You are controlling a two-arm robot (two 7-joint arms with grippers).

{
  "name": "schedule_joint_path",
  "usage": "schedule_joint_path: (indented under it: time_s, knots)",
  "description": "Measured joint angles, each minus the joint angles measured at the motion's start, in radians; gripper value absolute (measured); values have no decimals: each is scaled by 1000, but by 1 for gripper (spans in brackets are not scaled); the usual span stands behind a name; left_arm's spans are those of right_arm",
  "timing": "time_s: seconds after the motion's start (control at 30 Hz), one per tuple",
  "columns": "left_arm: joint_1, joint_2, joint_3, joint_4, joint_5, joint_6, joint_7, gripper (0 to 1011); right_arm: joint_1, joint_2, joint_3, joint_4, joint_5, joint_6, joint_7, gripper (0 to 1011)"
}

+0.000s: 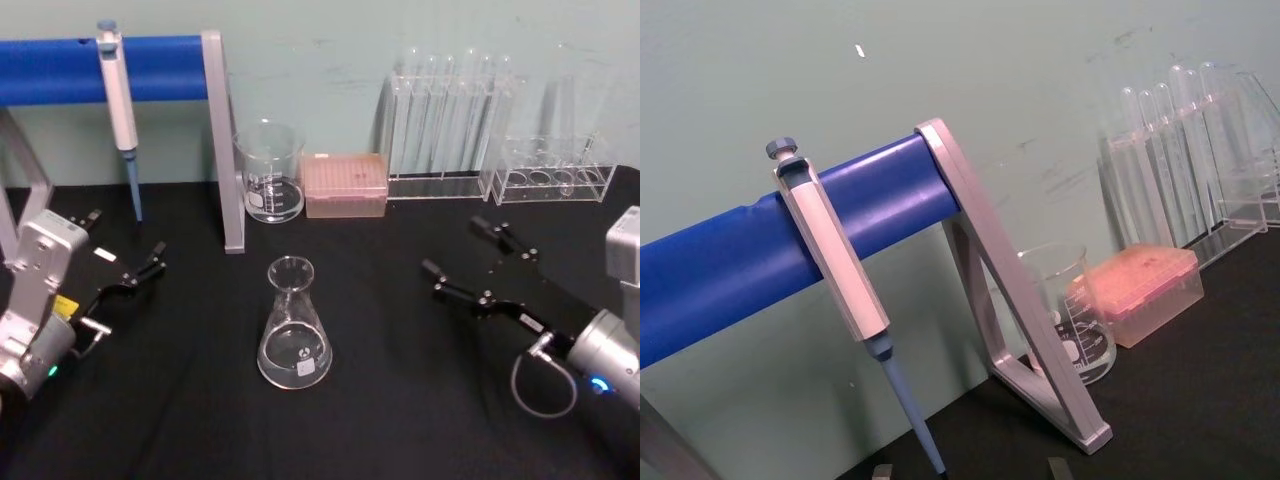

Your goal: Grasp the erlenmeyer flask with one hand, shake it three times, then place it back.

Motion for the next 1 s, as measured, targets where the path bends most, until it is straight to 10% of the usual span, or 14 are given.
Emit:
schedule_joint_path:
  time_s: [1.0]
  knots:
    - [0, 0, 0, 0, 0, 0, 0, 1001, 152, -134, -124, 141, -3, 17, 314, 1000]
